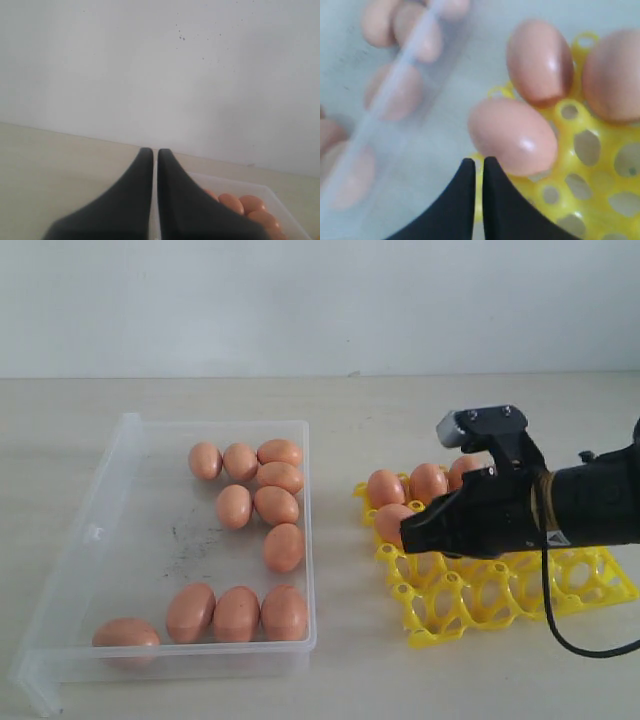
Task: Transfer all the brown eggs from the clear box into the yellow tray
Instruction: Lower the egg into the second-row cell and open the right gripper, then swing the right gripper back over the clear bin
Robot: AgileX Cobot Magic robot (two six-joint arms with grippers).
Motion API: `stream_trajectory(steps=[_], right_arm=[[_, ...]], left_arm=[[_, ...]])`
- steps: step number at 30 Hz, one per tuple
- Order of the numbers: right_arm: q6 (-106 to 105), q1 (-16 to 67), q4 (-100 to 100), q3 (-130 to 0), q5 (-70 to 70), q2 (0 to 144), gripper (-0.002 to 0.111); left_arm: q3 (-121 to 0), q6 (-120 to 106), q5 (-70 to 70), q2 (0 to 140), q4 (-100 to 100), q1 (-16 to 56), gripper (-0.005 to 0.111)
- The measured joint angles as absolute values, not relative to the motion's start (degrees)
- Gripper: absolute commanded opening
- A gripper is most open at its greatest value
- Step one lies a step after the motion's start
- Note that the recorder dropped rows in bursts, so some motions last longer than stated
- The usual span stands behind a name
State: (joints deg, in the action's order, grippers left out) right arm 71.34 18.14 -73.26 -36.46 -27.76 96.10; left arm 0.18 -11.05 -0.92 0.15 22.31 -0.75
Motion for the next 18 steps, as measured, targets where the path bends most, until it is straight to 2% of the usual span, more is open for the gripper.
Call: stream_trajectory(steps=[5, 12, 18], right_arm=[[70.15, 19.57, -68.81, -36.6, -35.12, 91.74, 0.0], [63.0, 25.25, -60.91, -40.43, -24.61, 97.16, 0.0], [64.16, 25.71, -60.13, -46.23, -18.62, 101.96, 0.0]], left_arm=[[0.18, -11.05, -0.92, 0.15, 22.31, -0.75, 0.004], [0.18, -11.05, -0.92, 0.15, 22.31, -0.75, 0.004], [0.18, -11.05, -0.92, 0.15, 22.31, -0.75, 0.004]])
